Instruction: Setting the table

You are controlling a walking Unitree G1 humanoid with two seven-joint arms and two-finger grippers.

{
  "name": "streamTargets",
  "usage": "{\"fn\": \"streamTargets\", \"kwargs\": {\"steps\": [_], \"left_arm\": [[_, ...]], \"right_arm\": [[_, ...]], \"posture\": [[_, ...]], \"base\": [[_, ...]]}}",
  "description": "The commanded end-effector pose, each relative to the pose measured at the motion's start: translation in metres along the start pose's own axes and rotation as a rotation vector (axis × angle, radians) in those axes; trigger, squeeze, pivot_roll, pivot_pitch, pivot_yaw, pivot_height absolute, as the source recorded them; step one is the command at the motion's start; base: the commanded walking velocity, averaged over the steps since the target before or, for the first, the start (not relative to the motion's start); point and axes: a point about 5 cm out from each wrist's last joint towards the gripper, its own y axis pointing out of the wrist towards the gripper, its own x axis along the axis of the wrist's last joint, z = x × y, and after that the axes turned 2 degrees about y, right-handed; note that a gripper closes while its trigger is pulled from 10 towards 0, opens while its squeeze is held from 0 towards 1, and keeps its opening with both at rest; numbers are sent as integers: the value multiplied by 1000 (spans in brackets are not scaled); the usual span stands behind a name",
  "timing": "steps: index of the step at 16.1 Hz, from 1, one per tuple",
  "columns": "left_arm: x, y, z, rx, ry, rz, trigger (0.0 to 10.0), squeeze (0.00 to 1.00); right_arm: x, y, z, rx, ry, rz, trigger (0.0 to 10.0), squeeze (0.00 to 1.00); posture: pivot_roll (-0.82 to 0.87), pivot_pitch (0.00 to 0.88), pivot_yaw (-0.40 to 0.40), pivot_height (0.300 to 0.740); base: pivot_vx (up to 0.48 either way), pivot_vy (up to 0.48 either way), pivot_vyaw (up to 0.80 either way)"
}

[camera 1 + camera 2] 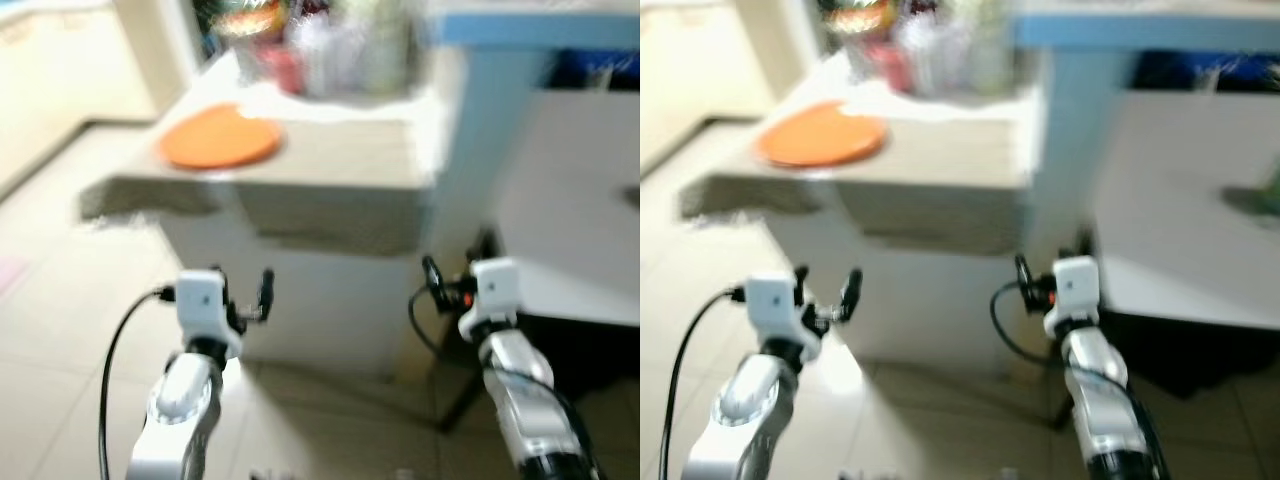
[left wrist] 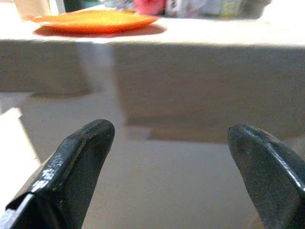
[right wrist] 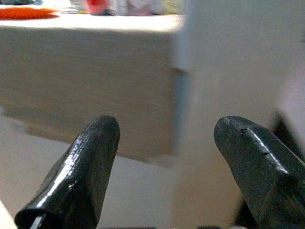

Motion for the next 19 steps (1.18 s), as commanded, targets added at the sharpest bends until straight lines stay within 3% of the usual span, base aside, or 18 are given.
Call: {"fn": "streamTargets", "kwargs": {"steps": [1, 4, 15, 19], "left_arm": [[2, 2, 6, 1, 43, 5, 10000, 0], [3, 6, 6, -44, 67, 19, 10000, 0], [13, 14, 10, -43, 110, -28, 10000, 0], [19, 14, 10, -42, 114, -62, 10000, 0]], "right_arm": [[8, 3, 7, 21, -4, -37, 10000, 0], [7, 2, 10, 30, -7, -38, 10000, 0], [17, 8, 21, 64, -34, -91, 10000, 0], [20, 10, 24, 74, -61, -116, 10000, 0]], "posture": [[-122, 12, 61, 740], [-119, 13, 66, 740], [-108, 0, 65, 740], [-105, 0, 62, 740]], "base": [[0, 480, 0], [0, 480, 0], [0, 0, 0], [387, 0, -195]]}}
